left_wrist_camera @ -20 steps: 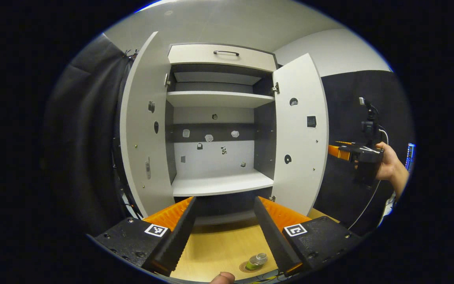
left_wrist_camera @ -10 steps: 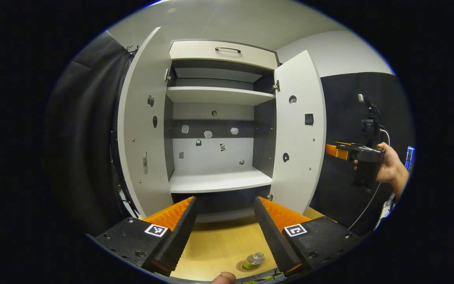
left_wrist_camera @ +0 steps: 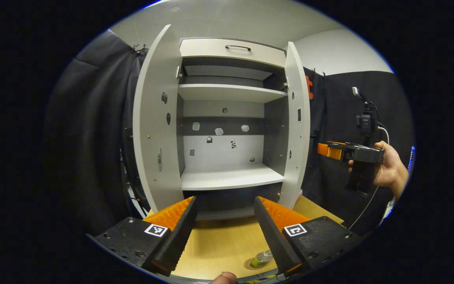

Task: Grasp the bottle in the cabinet with the left hand and place it on the coaster, then close the right door with the right hand and the left door with the left hand.

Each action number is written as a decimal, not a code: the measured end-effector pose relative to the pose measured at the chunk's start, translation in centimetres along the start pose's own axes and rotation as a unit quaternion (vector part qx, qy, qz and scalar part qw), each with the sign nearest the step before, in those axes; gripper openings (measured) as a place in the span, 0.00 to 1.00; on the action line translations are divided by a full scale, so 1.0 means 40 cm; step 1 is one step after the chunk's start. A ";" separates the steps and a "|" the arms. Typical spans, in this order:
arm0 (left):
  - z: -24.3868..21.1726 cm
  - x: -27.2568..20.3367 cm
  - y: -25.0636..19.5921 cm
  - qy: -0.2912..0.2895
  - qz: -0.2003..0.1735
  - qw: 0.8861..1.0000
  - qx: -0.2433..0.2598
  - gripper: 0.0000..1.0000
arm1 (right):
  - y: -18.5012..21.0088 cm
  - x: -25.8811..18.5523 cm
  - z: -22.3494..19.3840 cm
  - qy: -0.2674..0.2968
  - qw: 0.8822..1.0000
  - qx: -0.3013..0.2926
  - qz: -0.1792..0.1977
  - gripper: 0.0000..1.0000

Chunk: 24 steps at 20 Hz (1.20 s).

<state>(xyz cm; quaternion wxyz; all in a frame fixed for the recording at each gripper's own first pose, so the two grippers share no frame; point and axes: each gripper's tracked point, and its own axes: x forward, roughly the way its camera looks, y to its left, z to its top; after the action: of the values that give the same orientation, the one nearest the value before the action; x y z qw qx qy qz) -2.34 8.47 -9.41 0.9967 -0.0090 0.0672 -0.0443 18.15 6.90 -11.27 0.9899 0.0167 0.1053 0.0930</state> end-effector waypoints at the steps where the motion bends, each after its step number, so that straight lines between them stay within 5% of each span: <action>1: -0.002 0.000 0.018 0.000 0.006 1.000 -0.003 0.92 | 0.038 0.006 0.000 -0.003 1.000 -0.001 0.016 0.90; 4: -0.001 -0.014 0.069 -0.003 0.028 1.000 -0.002 0.92 | 0.130 0.028 0.001 -0.004 0.999 0.013 0.050 0.90; 7: -0.001 -0.035 0.132 -0.007 0.051 0.999 -0.003 0.92 | 0.113 0.040 -0.008 -0.003 1.000 0.005 0.018 0.91; 11: -0.001 -0.024 0.234 -0.016 0.075 0.997 -0.010 0.89 | 0.106 0.013 -0.027 -0.006 1.000 0.006 0.022 0.99; 12: -0.005 -0.022 0.255 -0.013 0.079 0.997 -0.008 0.92 | 0.098 0.000 -0.031 -0.008 1.000 0.004 0.020 0.93; 24: 0.031 0.047 0.509 -0.009 0.106 0.994 -0.015 0.89 | 0.055 -0.140 -0.075 -0.016 0.999 0.015 0.031 0.95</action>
<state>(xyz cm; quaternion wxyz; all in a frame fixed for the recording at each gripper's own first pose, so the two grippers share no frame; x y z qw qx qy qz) 1.48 28.59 -8.91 0.9961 -0.0176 0.0596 0.0625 11.73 8.05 -12.94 0.9877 0.0362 0.0900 0.1222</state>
